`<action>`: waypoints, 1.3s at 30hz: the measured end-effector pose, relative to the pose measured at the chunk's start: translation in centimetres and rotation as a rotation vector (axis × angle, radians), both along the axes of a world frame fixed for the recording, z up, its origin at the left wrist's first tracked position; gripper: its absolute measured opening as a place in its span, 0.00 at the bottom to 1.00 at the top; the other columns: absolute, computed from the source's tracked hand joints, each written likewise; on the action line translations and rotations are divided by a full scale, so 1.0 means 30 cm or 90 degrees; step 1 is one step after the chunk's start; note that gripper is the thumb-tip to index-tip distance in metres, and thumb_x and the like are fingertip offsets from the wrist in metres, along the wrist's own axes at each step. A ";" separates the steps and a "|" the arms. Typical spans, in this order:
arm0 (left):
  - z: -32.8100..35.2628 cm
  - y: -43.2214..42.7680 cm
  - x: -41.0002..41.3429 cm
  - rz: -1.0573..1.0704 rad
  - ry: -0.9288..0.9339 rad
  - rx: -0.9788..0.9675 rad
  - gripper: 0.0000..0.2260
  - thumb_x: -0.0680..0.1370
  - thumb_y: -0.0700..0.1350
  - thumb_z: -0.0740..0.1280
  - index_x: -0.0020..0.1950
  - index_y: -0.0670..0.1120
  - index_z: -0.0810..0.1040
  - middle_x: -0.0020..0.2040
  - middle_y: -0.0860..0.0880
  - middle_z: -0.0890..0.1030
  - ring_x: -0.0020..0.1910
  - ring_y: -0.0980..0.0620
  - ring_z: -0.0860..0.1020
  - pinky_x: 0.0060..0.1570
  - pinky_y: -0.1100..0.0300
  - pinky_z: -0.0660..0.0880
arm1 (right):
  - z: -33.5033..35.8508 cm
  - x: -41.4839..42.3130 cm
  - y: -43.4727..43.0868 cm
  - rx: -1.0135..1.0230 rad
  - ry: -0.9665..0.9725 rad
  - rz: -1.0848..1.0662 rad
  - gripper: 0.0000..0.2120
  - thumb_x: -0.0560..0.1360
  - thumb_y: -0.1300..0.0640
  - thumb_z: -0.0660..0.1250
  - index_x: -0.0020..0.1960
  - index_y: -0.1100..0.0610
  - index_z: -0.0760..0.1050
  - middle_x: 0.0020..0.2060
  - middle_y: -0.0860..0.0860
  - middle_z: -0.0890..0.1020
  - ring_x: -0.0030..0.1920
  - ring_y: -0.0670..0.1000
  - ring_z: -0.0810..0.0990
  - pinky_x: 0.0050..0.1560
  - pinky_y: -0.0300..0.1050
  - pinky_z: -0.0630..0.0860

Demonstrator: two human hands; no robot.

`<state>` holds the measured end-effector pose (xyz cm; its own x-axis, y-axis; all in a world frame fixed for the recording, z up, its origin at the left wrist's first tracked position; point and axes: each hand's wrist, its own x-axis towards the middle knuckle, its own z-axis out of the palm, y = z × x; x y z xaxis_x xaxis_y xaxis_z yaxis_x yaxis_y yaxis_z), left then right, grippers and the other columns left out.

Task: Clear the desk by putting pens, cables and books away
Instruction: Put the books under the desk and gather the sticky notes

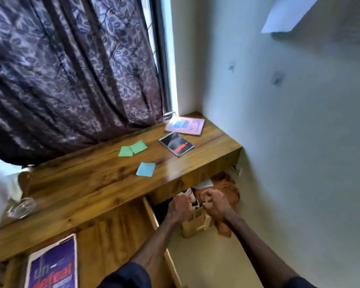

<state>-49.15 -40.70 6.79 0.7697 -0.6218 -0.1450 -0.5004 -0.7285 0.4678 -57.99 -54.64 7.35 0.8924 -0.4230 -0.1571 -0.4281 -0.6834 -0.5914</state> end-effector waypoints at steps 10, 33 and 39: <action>-0.034 -0.382 0.188 0.065 -0.018 0.000 0.09 0.79 0.44 0.64 0.56 0.50 0.81 0.56 0.50 0.82 0.55 0.50 0.81 0.51 0.56 0.77 | -0.011 0.164 -0.374 0.037 0.004 0.015 0.20 0.74 0.56 0.71 0.66 0.52 0.76 0.62 0.52 0.78 0.59 0.50 0.80 0.59 0.39 0.76; -0.064 -0.909 0.910 0.223 0.068 0.030 0.13 0.76 0.40 0.63 0.60 0.46 0.79 0.61 0.45 0.80 0.63 0.44 0.77 0.60 0.53 0.75 | -0.059 1.044 -1.010 0.001 0.114 0.129 0.23 0.75 0.60 0.68 0.69 0.60 0.73 0.67 0.58 0.77 0.68 0.56 0.75 0.68 0.44 0.71; -0.064 -0.939 1.181 0.264 0.074 0.068 0.12 0.79 0.44 0.63 0.60 0.43 0.79 0.61 0.42 0.80 0.63 0.44 0.76 0.61 0.54 0.74 | -0.078 1.311 -1.107 -0.040 0.176 0.146 0.27 0.75 0.57 0.68 0.71 0.63 0.67 0.66 0.62 0.76 0.68 0.60 0.73 0.68 0.46 0.70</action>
<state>-13.70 -68.87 4.86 0.9255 -0.2411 -0.2921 -0.1044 -0.9038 0.4150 -18.67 -87.84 5.01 0.8924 -0.2341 -0.3857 -0.3978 -0.8115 -0.4280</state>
